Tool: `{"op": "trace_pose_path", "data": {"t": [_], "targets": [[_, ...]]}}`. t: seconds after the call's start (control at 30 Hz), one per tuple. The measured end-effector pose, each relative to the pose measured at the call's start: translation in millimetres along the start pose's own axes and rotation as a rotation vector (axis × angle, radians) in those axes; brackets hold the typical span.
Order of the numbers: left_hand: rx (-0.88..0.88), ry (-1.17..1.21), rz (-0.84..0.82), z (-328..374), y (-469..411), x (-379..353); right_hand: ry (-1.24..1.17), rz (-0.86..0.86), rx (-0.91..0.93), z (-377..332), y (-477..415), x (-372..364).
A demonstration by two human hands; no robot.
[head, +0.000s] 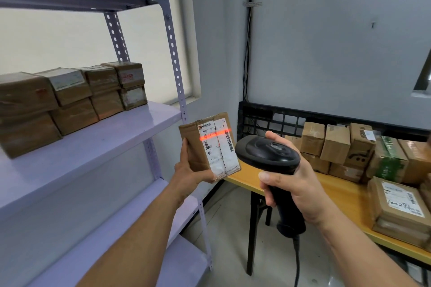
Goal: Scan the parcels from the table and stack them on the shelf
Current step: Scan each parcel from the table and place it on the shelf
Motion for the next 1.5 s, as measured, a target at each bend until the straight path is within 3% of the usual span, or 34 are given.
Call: {"op": "trace_pose_path", "data": {"t": [0.4, 0.83, 1.1, 1.23, 1.4, 1.5], "targets": [[-0.088, 0.027, 0.091, 23.9, 24.4, 58.6, 0.022, -0.074, 0.071, -14.6, -26.9, -39.1], [-0.090, 0.067, 0.417, 44.5, 97.2, 204.7, -0.078, -0.247, 0.149, -18.5, -84.6, -147.1], [0.109, 0.037, 0.757, 18.5, 174.0, 318.9, -0.097, -0.379, 0.096, -3.4, -99.0, -231.8], [0.223, 0.033, 0.793, 4.8, 185.8, 354.8, -0.110, -0.406, 0.083, 3.1, -107.4, -264.5], [0.268, -0.209, 0.989, 7.6, 187.6, 383.0, -0.116, -0.414, 0.079, 16.5, -117.1, -295.2], [0.160, -0.410, 0.967, 15.3, 177.5, 384.4, -0.119, -0.408, 0.073, 23.4, -121.7, -307.2]]}}
Point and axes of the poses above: each hand's wrist, its own y-axis away from the middle knuckle, its own x-axis out of the back of the hand, z = x × y, the point moved 6 cm from there along -y, towards the middle knuckle, and after that the axes turned 3 degrees about -z, right-handed, at the moved point
